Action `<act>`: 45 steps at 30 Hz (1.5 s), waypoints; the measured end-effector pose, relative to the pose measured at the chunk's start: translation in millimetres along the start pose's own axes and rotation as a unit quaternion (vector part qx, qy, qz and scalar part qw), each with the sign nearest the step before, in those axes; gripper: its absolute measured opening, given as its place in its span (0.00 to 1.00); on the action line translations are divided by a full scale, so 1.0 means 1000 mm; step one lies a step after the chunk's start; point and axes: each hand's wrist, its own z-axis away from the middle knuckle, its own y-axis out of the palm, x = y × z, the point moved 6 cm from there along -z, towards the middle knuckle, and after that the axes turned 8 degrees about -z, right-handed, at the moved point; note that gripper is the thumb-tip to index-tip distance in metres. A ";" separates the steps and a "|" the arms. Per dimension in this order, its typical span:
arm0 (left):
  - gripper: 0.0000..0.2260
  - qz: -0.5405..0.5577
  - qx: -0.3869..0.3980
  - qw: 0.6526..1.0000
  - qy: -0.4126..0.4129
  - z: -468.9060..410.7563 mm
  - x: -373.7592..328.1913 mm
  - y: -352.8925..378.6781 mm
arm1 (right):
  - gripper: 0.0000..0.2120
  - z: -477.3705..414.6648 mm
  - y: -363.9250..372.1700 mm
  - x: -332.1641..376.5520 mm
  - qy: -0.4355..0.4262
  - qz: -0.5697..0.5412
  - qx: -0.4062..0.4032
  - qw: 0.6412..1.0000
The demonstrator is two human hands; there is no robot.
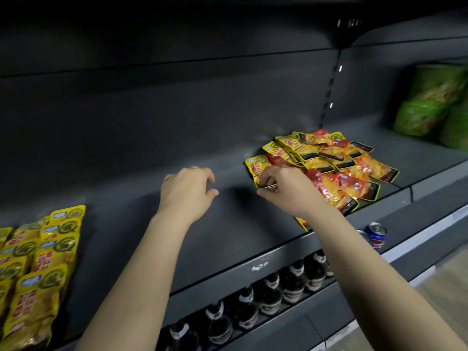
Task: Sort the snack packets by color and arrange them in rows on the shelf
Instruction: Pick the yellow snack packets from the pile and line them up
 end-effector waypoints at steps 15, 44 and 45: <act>0.20 0.013 0.101 0.993 -0.066 -0.112 -0.111 0.084 | 0.06 -0.003 -0.070 -0.100 -0.017 -0.009 -0.026 0.999; 0.04 0.631 0.070 0.766 -0.098 -0.064 -0.134 0.024 | 0.12 -0.040 -0.056 -0.073 -0.043 -0.416 0.028 0.908; 0.04 0.632 0.073 0.765 -0.097 -0.064 -0.136 0.024 | 0.11 -0.039 -0.058 -0.075 -0.041 -0.420 0.026 0.906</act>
